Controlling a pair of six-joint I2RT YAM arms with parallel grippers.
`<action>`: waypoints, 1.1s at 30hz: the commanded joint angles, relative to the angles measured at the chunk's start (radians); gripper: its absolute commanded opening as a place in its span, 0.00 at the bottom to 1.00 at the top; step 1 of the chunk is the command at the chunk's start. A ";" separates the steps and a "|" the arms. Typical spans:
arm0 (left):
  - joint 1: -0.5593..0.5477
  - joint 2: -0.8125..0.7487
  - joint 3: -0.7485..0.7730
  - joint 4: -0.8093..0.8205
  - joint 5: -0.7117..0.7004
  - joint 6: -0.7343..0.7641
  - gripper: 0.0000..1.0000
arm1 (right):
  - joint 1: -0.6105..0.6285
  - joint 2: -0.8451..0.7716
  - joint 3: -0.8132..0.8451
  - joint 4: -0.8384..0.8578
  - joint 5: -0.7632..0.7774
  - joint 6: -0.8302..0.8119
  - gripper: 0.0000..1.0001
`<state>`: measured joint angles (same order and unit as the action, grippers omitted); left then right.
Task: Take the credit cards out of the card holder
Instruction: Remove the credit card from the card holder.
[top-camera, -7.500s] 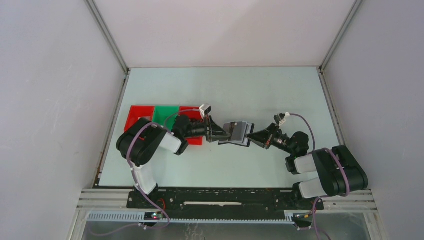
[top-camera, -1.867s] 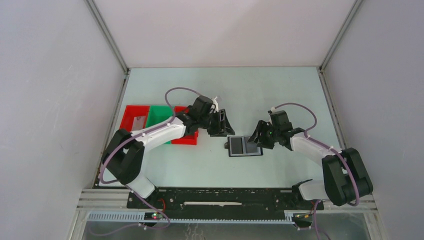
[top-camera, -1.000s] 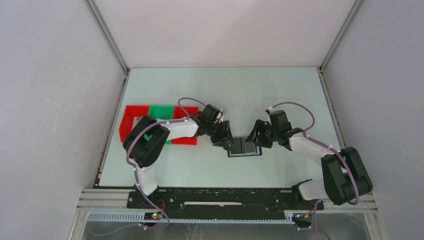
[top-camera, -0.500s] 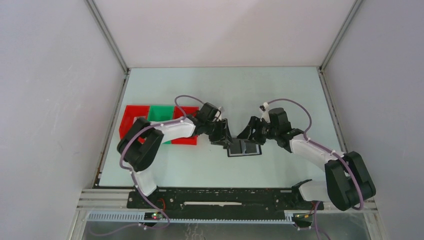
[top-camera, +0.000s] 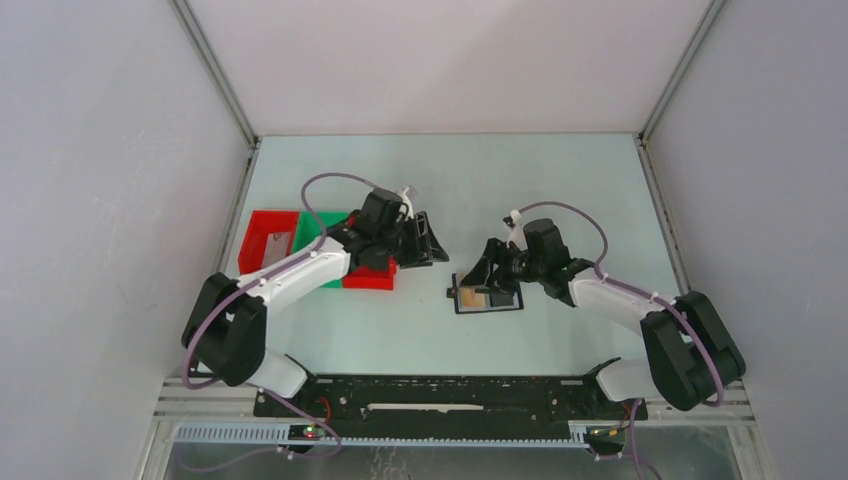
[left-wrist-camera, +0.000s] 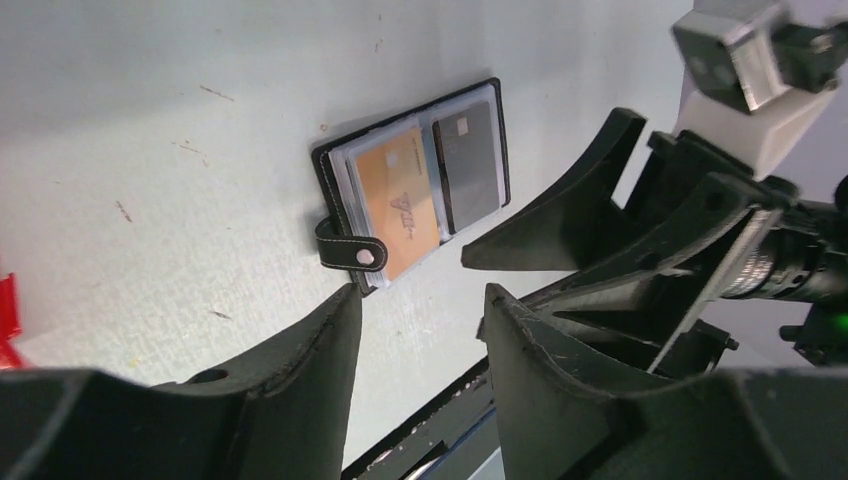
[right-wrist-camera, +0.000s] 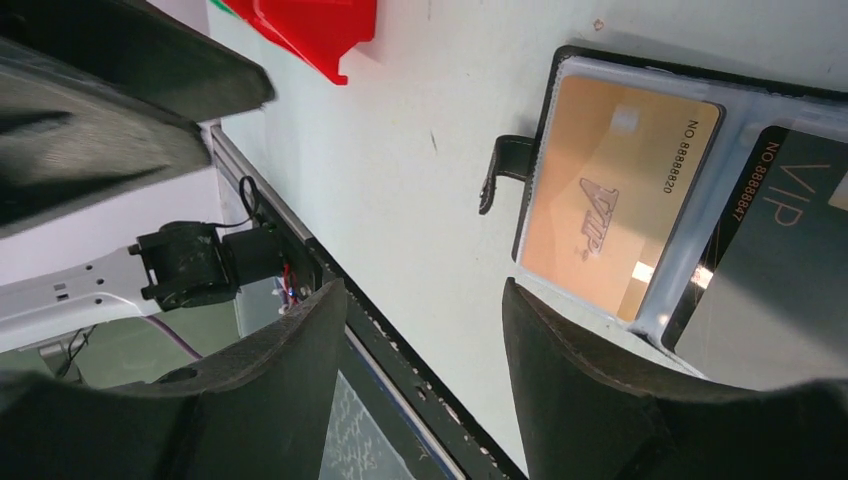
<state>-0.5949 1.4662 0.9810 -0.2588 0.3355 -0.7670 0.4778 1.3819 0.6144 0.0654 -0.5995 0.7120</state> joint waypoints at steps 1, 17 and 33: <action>-0.045 0.019 0.012 0.019 0.021 0.002 0.54 | -0.047 -0.094 0.020 -0.025 0.018 -0.022 0.66; -0.119 0.331 0.052 0.248 0.134 -0.106 0.51 | -0.186 0.089 -0.028 -0.009 0.021 -0.029 0.39; -0.103 0.450 0.054 0.162 0.113 -0.044 0.50 | -0.140 0.228 -0.005 0.042 0.038 -0.022 0.29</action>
<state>-0.7025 1.8591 1.0103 -0.0471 0.4873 -0.8597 0.3305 1.5871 0.5926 0.0780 -0.5831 0.6949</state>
